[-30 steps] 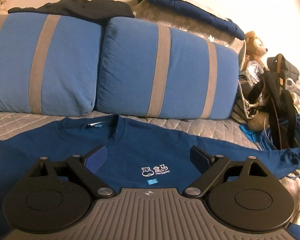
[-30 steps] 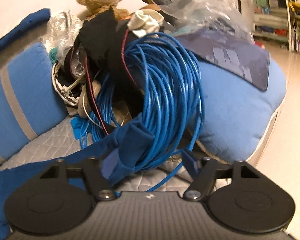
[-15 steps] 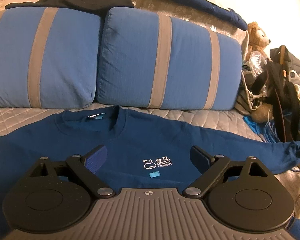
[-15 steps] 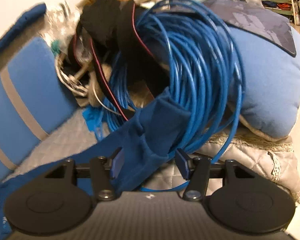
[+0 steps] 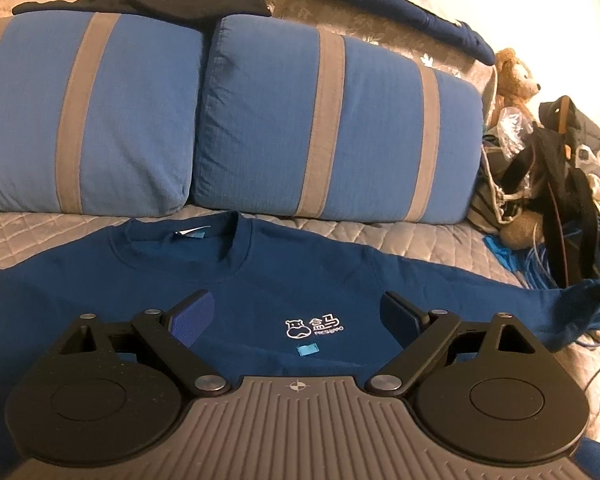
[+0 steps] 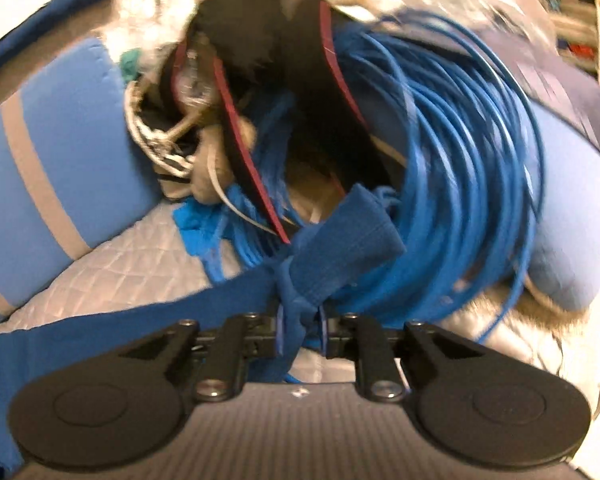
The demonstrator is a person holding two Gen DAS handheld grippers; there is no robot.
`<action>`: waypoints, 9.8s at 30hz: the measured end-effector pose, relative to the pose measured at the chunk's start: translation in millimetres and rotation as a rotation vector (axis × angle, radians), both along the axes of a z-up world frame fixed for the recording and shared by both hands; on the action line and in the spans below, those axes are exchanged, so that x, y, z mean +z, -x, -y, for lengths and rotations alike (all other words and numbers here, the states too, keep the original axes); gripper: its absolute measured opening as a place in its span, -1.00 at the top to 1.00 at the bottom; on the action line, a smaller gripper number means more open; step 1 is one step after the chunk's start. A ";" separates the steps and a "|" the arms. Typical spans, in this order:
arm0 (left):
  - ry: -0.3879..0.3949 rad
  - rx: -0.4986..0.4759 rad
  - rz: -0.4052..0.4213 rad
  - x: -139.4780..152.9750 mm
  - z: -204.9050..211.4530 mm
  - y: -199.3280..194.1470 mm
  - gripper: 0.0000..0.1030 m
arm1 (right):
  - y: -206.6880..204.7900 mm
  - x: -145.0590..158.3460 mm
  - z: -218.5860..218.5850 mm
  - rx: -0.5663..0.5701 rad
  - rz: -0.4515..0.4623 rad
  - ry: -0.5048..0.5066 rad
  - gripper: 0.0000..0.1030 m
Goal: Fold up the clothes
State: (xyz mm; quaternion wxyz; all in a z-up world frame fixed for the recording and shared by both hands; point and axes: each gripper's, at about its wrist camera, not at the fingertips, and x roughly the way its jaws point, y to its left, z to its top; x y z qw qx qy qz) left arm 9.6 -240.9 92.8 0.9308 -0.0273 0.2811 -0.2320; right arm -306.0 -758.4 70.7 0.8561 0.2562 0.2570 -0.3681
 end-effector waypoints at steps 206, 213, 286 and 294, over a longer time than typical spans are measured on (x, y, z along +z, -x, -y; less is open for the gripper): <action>-0.033 0.310 0.191 141.6 -244.5 155.2 -0.41 | -113.6 86.9 -230.2 0.663 -0.022 0.571 -0.96; -0.079 0.338 0.356 231.2 -241.6 214.5 -0.53 | -10.2 229.7 -191.1 0.533 0.264 0.625 -1.00; 0.727 0.078 -0.393 -50.0 -284.2 266.5 0.85 | 138.1 3.7 -225.5 0.981 0.187 -0.560 0.76; 0.708 0.164 -0.327 -15.7 -278.6 273.7 0.88 | 140.1 19.6 -218.9 0.933 0.252 -0.592 0.90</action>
